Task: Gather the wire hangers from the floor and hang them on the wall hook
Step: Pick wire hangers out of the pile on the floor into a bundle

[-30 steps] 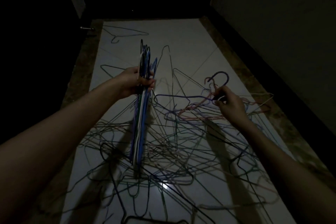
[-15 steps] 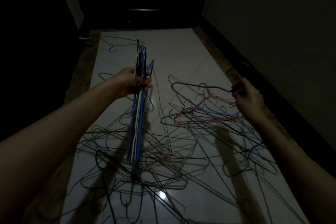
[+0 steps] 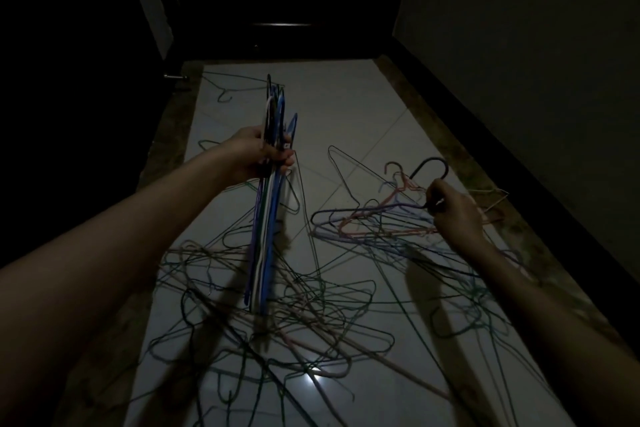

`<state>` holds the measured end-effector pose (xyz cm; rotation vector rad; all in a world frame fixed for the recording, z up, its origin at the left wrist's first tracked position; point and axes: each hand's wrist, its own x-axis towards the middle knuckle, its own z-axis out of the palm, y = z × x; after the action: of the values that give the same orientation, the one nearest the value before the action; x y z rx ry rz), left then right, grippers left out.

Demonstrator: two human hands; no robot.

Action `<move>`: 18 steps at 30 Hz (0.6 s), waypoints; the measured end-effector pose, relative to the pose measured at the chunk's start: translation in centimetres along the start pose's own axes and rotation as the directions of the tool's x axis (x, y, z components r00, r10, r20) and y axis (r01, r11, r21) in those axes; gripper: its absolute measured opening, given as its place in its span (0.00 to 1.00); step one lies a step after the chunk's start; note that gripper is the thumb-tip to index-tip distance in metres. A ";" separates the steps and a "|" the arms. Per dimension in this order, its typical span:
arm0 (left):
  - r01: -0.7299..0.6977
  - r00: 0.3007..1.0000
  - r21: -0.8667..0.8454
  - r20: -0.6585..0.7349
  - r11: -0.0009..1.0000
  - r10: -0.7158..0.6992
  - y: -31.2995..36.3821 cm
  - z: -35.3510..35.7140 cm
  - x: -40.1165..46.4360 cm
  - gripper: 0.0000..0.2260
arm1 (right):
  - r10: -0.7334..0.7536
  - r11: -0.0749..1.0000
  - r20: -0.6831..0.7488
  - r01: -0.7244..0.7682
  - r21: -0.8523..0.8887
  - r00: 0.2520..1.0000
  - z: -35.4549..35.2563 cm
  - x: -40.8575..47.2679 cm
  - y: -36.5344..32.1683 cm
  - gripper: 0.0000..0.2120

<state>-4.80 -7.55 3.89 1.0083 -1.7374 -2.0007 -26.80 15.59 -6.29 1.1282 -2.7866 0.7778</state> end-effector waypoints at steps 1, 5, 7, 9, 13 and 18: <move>0.000 1.000 0.006 -0.003 1.000 0.000 0.0 -0.1 0.0 0.12 | -0.007 1.000 -0.012 0.007 -0.011 1.000 0.1 0.0 -0.1 0.17; 0.001 1.000 0.008 -0.011 1.000 -0.001 0.0 -0.5 -0.1 0.12 | -0.011 0.999 -0.044 0.009 -0.047 0.999 0.6 0.1 0.0 0.17; 0.001 1.000 0.008 -0.008 1.000 -0.001 0.0 -0.5 0.1 0.12 | -0.013 1.000 -0.084 0.010 -0.028 0.996 0.6 0.2 0.0 0.17; 0.004 1.000 0.018 0.000 1.000 -0.004 -0.2 -0.6 0.2 0.12 | 0.000 1.000 -0.113 0.003 0.027 0.994 0.3 0.6 0.1 0.17; 0.013 1.000 0.037 -0.010 0.999 -0.013 -0.3 -0.6 0.6 0.11 | -0.016 0.993 -0.126 0.031 0.117 0.992 -1.1 2.0 -0.3 0.16; 0.006 1.000 0.023 -0.002 1.000 -0.006 -0.1 -0.1 0.7 0.11 | -0.027 0.995 -0.217 0.047 0.088 0.976 -3.8 3.2 -1.9 0.16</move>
<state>-5.25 -8.09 3.61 1.0232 -1.7627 -1.9870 -28.50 14.15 -1.43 1.0361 -2.5685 0.9713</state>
